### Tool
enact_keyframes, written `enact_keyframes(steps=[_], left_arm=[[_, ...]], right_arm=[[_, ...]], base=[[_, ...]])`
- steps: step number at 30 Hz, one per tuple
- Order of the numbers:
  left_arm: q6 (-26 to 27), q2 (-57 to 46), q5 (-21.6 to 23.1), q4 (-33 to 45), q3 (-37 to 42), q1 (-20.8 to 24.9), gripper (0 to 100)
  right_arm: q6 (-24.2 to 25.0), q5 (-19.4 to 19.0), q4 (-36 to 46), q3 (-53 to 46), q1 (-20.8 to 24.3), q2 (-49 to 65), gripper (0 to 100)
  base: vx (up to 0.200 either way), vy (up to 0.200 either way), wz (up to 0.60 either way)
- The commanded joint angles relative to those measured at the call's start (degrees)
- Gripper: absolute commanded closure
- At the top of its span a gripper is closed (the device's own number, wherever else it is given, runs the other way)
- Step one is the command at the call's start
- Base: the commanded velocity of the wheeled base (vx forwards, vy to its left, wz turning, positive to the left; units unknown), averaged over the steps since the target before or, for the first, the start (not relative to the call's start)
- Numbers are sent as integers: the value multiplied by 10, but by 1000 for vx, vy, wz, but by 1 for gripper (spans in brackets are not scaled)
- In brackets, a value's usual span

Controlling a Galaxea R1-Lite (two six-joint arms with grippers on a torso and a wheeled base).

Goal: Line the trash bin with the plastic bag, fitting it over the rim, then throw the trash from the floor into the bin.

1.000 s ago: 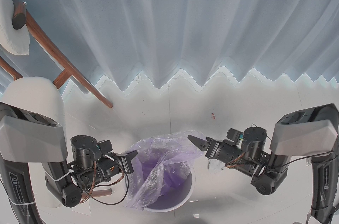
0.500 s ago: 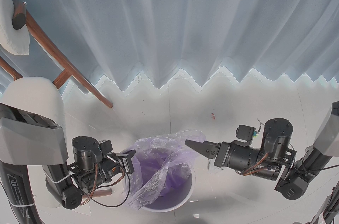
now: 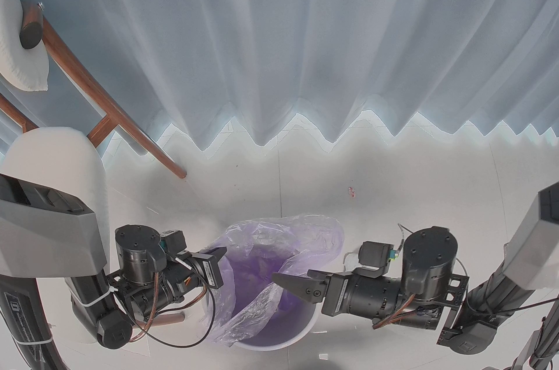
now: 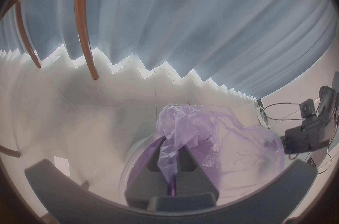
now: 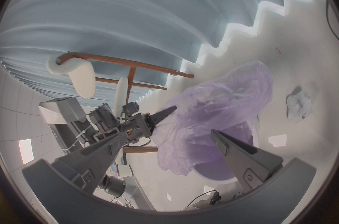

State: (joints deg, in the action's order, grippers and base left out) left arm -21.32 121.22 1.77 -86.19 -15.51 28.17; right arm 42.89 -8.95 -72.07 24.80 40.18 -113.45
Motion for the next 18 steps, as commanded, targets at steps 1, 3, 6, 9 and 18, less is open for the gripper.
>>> enact_keyframes(steps=[1,3,6,9,18], left_arm=[[0,-18,0,0,2,5,100],[0,-19,0,0,4,7,100],[0,-18,0,0,5,10,100],[0,-18,0,0,6,17,100],[1,-18,0,0,8,16,100]], right_arm=[[15,23,-4,24,24,-67,0],[22,31,-4,32,27,-81,0],[28,32,-4,42,27,-92,0],[39,32,-5,46,27,-94,0],[51,40,-8,51,27,-99,100]], base=[[0,0,0],[0,0,0],[0,0,0],[0,0,0],[0,0,0]])
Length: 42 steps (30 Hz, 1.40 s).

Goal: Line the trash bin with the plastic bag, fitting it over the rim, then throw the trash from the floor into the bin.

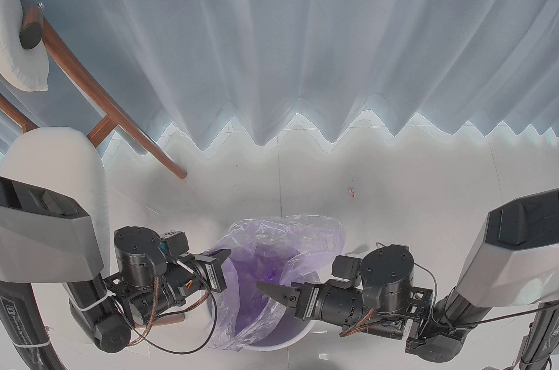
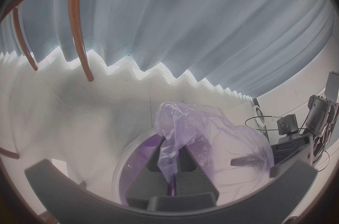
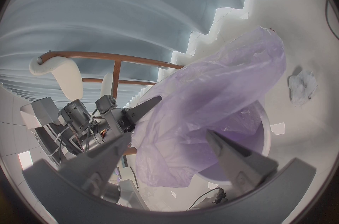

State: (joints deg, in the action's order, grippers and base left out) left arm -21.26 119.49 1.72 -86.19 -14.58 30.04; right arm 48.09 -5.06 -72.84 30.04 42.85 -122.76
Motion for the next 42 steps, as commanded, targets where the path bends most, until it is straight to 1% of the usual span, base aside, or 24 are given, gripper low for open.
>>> enact_keyframes(steps=[1,6,9,11,13,17,19,20,21,22,23,26,31,32,36,38,42], left_arm=[[0,1,0,0,-1,-2,100],[0,5,-6,0,2,-2,100],[6,4,-24,0,-2,-3,100],[15,5,-28,1,-1,-4,100],[41,5,-40,1,3,-16,100],[77,-1,-58,0,25,-26,100],[79,-2,-58,0,26,-26,100],[91,-6,-72,1,39,-24,100],[91,-6,-72,1,39,-24,100],[100,-6,-84,0,47,-23,100],[103,-6,-88,0,49,-23,100],[104,-7,-106,0,60,-19,100],[108,-6,-115,0,67,-18,100],[111,-6,-116,0,69,-19,100],[111,-2,-113,-1,62,-21,100],[110,-2,-113,-1,57,-21,100],[91,0,-109,-1,27,-24,100]], right_arm=[[-1,1,1,-2,0,-5,100],[-1,1,1,-9,0,-6,100],[-2,1,1,-9,-5,-4,100],[-3,2,1,-9,-8,-4,100],[-5,3,1,-9,-29,2,100],[-18,3,4,-5,-60,7,100],[-19,3,4,-4,-63,7,100],[-38,2,4,-2,-87,6,100],[-38,2,4,-2,-87,6,100],[-48,2,3,1,-104,7,100],[-51,2,2,3,-110,7,100],[-60,0,1,14,-138,7,100],[-61,0,-2,29,-157,6,100],[-61,0,-14,34,-164,6,100],[-61,-1,-45,28,-163,1,100],[-61,-1,-48,27,-161,-2,100],[-61,-1,-49,28,-158,-12,100]], base=[[0,0,0],[0,0,0],[0,0,0],[0,0,0],[0,0,0],[0,0,0],[0,0,0],[0,0,0],[0,0,0],[0,0,0],[0,0,0],[0,0,0],[0,0,0],[0,0,0],[0,0,0],[0,0,0],[0,0,0]])
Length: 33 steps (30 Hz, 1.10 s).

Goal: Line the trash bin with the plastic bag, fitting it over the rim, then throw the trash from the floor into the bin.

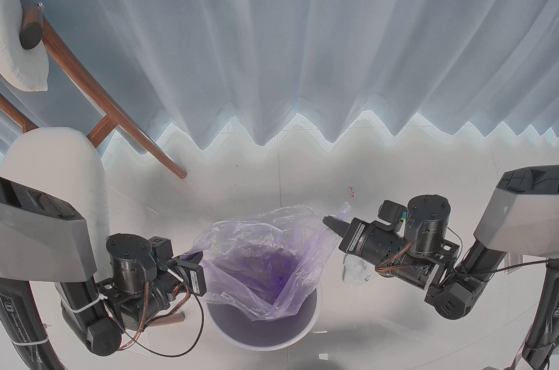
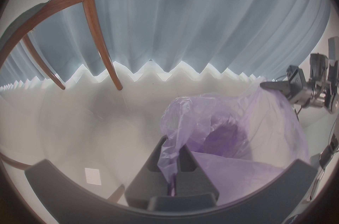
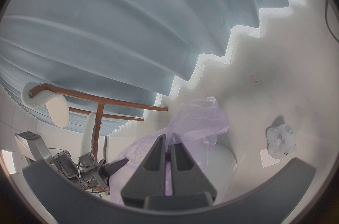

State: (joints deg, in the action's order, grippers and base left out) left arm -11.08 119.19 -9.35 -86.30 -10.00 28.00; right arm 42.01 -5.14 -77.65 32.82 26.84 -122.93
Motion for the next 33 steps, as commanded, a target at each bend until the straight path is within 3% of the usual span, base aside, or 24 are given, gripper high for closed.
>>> enact_keyframes(steps=[1,5,19,26,33], left_arm=[[-12,3,2,0,-21,-4,100],[-12,1,3,2,-39,-7,100],[-9,26,18,1,-41,-8,100],[-9,19,-3,0,-92,-43,100],[-10,39,-13,0,-96,-42,100]], right_arm=[[0,0,-1,1,2,-10,100],[3,-1,-13,0,7,-12,100],[0,0,-45,0,16,-35,100],[0,0,-70,0,12,-39,100],[-3,0,-80,7,5,-50,100]], base=[[0,0,0],[0,0,0],[-200,0,0],[-200,0,0],[0,0,0]])
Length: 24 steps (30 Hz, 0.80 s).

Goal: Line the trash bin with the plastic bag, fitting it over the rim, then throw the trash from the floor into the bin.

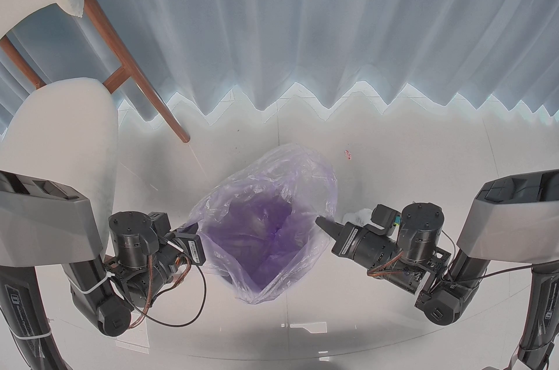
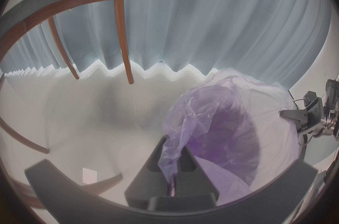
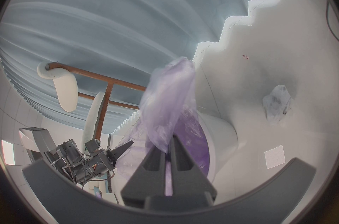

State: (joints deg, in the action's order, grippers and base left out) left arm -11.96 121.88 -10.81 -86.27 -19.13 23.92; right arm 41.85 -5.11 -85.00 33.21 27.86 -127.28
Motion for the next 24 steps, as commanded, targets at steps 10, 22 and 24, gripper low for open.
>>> enact_keyframes(steps=[10,22,24], left_arm=[[-4,26,4,-1,-30,-11,100],[-17,56,-2,0,-10,35,100],[-14,63,-11,-1,-6,36,100]], right_arm=[[-1,-1,-10,25,-39,-8,100],[-12,-5,-10,48,-74,-77,100],[-18,-5,-10,50,-74,-92,100]], base=[[0,0,0],[0,0,0],[0,0,0]])
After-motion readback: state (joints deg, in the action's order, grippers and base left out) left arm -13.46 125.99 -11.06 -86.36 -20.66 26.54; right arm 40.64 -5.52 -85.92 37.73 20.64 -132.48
